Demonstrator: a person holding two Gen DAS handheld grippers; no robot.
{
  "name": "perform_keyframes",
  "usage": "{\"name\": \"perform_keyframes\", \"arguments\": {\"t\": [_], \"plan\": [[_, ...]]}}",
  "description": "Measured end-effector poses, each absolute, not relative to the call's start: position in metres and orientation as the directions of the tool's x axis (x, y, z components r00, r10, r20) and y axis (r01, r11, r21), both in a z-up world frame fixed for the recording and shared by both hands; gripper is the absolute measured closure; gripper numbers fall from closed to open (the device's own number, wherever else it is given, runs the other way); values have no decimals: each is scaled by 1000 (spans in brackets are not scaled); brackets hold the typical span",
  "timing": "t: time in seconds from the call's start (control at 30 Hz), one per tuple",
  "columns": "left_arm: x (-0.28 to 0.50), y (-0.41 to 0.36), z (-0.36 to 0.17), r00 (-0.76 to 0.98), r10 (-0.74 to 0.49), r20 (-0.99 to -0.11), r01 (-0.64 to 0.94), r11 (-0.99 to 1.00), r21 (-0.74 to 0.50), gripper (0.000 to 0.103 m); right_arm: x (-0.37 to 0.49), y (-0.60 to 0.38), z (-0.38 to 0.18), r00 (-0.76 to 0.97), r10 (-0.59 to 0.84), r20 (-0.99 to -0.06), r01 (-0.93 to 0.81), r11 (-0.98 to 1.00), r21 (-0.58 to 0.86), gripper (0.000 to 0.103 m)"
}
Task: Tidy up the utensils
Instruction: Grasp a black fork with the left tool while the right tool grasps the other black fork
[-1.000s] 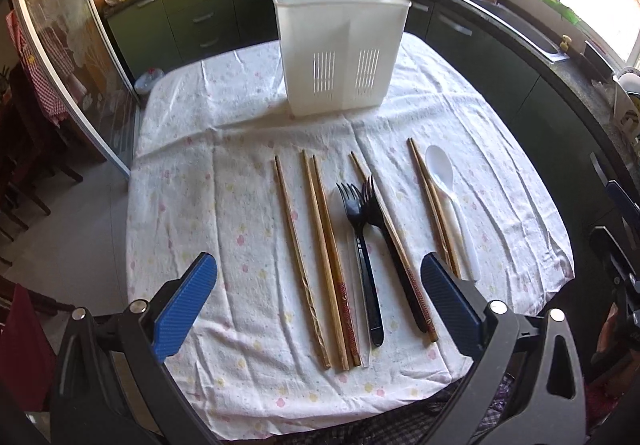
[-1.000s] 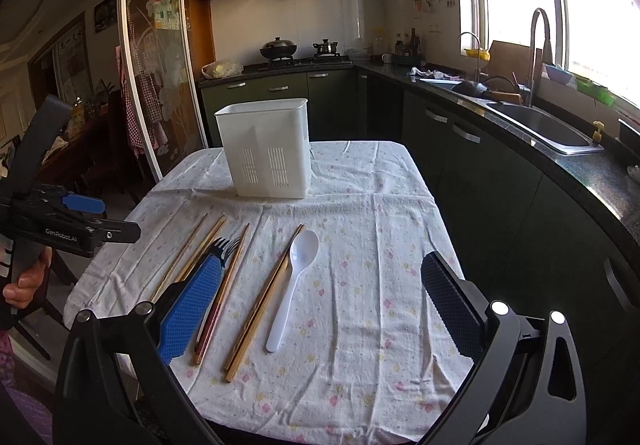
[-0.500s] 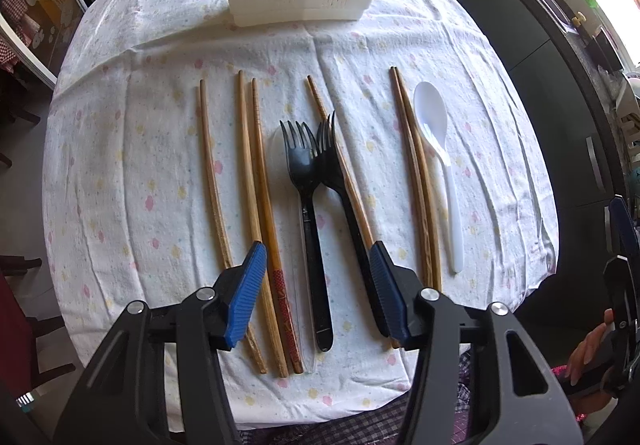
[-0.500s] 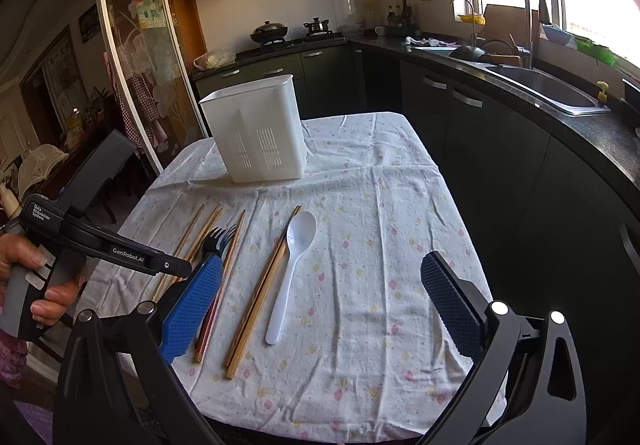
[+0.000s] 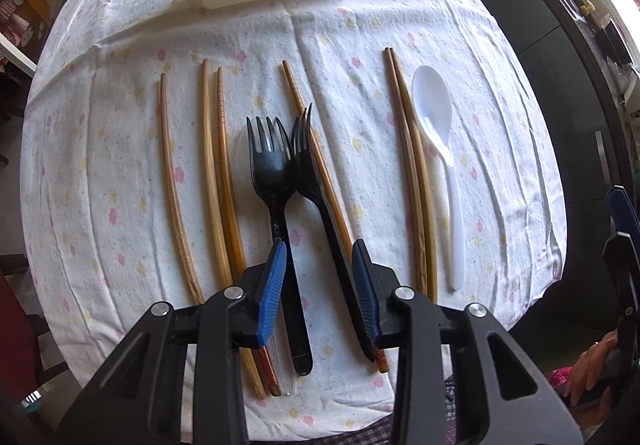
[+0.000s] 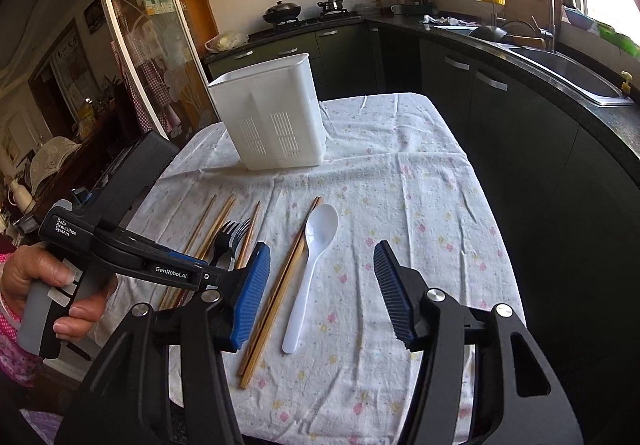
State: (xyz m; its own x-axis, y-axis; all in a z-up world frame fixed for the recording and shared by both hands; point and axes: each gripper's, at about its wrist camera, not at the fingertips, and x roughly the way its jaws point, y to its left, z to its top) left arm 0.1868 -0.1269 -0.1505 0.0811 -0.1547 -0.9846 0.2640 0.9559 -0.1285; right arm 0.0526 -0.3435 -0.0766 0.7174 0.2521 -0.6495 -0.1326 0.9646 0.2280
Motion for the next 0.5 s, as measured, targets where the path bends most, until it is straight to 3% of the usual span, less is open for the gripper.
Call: {"name": "perform_keyframes", "arguments": {"t": [0.33, 0.5], "plan": [[197, -125, -156, 104, -107, -989, 254, 964, -77, 70, 48, -349, -80, 722, 249, -646, -129, 965, 227, 48], [199, -132, -160, 103, -101, -990, 264, 962, -71, 82, 48, -349, -80, 721, 244, -648, -129, 967, 220, 48]]}}
